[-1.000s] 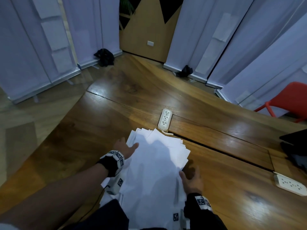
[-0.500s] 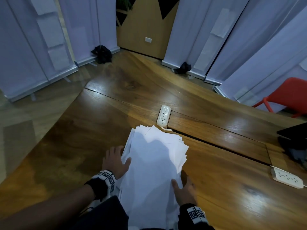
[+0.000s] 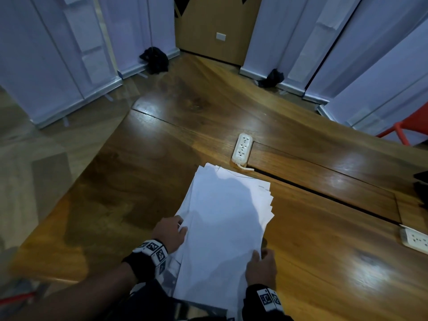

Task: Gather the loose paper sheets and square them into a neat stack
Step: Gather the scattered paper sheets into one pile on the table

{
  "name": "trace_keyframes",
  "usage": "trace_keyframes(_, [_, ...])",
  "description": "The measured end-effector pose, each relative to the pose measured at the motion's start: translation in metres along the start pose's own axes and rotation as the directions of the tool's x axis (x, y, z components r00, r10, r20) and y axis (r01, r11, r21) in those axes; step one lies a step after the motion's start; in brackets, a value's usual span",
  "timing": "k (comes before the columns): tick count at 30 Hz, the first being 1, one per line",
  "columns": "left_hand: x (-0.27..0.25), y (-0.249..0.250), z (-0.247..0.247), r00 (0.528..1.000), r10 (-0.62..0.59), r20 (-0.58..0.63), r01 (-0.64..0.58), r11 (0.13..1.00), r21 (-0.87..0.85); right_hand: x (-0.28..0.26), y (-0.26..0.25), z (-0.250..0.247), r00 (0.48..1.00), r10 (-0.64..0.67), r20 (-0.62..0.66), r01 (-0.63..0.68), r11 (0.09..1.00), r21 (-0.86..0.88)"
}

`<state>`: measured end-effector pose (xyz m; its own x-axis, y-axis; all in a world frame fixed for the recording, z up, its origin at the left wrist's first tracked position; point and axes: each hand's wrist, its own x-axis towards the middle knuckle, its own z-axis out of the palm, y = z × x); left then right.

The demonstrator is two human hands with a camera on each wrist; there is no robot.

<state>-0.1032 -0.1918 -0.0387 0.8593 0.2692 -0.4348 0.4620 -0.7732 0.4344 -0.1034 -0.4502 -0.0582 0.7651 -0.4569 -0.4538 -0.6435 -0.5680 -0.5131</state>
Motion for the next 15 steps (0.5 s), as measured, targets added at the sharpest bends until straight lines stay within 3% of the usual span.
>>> trace_keyframes(4, [0.003,-0.012,-0.010,0.993,0.013,-0.115,-0.014,1.000,-0.010,-0.003,-0.002,-0.008,0.997,0.002,-0.071,-0.002,1.000,0.006])
trace_keyframes(8, [-0.004,-0.007,-0.007,0.996,0.081,0.033,-0.085,0.983,0.162,-0.007,-0.005,-0.006,0.999,-0.045,0.015,0.045,0.998,-0.045])
trace_keyframes(12, [0.003,0.011,-0.022,0.999,0.010,-0.039,0.001,0.965,0.262,-0.004,-0.011,-0.005,0.996,-0.066,0.057,0.074,0.985,-0.153])
trace_keyframes(15, [0.027,0.019,-0.030,1.000,0.005,-0.029,0.001,0.976,0.218,0.012,-0.023,-0.012,0.993,-0.089,0.073,0.099,0.982,-0.161])
